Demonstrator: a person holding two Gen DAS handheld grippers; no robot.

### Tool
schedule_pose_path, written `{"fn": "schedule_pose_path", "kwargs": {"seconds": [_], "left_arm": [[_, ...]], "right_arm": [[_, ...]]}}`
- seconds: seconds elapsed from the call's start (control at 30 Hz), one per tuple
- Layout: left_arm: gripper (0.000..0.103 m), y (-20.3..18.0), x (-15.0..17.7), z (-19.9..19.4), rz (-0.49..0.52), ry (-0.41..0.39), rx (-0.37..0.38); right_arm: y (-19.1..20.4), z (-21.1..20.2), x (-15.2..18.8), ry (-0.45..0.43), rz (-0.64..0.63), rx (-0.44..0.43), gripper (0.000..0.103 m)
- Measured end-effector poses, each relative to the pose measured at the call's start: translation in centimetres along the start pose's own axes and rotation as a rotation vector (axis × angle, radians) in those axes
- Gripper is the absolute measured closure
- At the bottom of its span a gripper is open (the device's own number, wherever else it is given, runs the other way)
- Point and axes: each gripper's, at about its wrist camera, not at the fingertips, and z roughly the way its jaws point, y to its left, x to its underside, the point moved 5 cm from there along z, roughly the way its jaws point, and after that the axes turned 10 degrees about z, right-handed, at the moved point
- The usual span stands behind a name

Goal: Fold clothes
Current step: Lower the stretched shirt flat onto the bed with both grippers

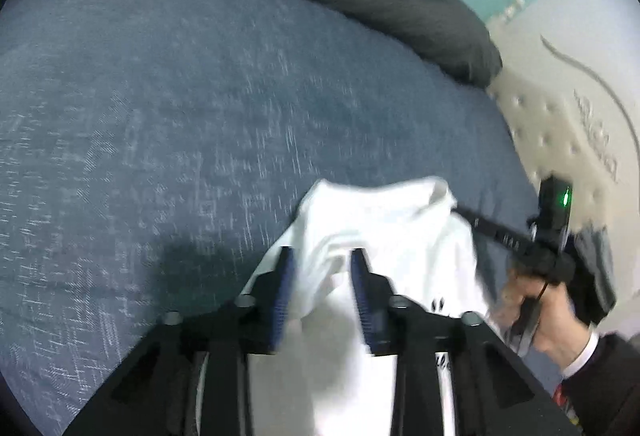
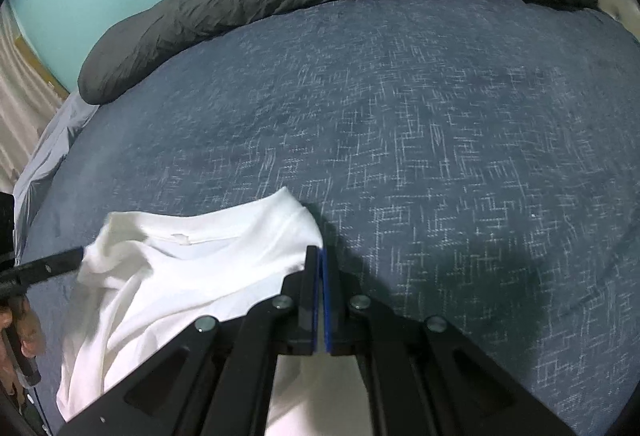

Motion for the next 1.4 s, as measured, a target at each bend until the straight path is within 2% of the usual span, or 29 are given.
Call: {"fn": "schedule_pose_path", "kwargs": {"seconds": [0.17,0.47,0.5,0.53,0.57,0.6,0.73,0.87,1.0,1.03,1.2,1.3,1.4], "left_arm": [[0.067,1.4,-1.4,-0.3,-0.028,-0.026,-0.051],[0.068,1.2,-0.9,2.5,0.057,0.054,-0.106],[0.076,1.2,-0.9,2.9,0.065,0.062,-0.108],[0.090,1.1,-0.8,3.1,0.066,0.067,-0.108],[0.096,1.1,-0.6,3.2,0.065,0.068,-0.108],[0.097,1.1,-0.4,2.8,0.062,0.061,-0.106],[0.098,2.3,-0.8,1.3,0.016,0.011,-0.104],[0.099,3.9,-1.4,-1.1,-0.042,-0.051,-0.146],[0.099,4.3,-2.2,-3.0,-0.068,-0.099,-0.194],[0.099,4.2,-2.5,-3.0,-0.067,-0.099,-0.204],[0.099,4.3,-4.3,-2.0,-0.073,-0.087,-0.236],[0.099,4.9,-4.9,-0.5,-0.097,-0.052,-0.250],[0.100,6.0,-4.3,1.6,-0.125,0.006,-0.266]], "right_arm": [[0.2,-0.3,0.1,-0.004,0.004,-0.007,0.101],[-0.2,-1.2,0.2,-0.004,0.001,-0.005,0.101],[-0.2,-1.2,0.2,-0.002,0.002,-0.003,0.101],[-0.1,-1.2,0.1,-0.004,0.001,-0.005,0.101],[-0.1,-1.2,0.1,-0.006,0.000,-0.008,0.101],[-0.1,-1.3,0.0,-0.008,0.000,-0.010,0.101],[0.2,-1.3,0.2,-0.021,-0.013,-0.007,0.102],[0.5,-2.1,0.1,-0.066,-0.017,-0.022,0.102],[2.3,-4.0,-1.1,-0.167,-0.056,-0.050,0.102],[2.8,-4.5,-1.5,-0.192,-0.069,-0.055,0.102],[4.3,-4.1,-4.0,-0.213,-0.055,-0.012,0.102],[3.8,-2.3,-4.7,-0.158,-0.043,0.049,0.102],[3.3,-0.1,-4.3,-0.095,-0.012,0.070,0.102]]}}
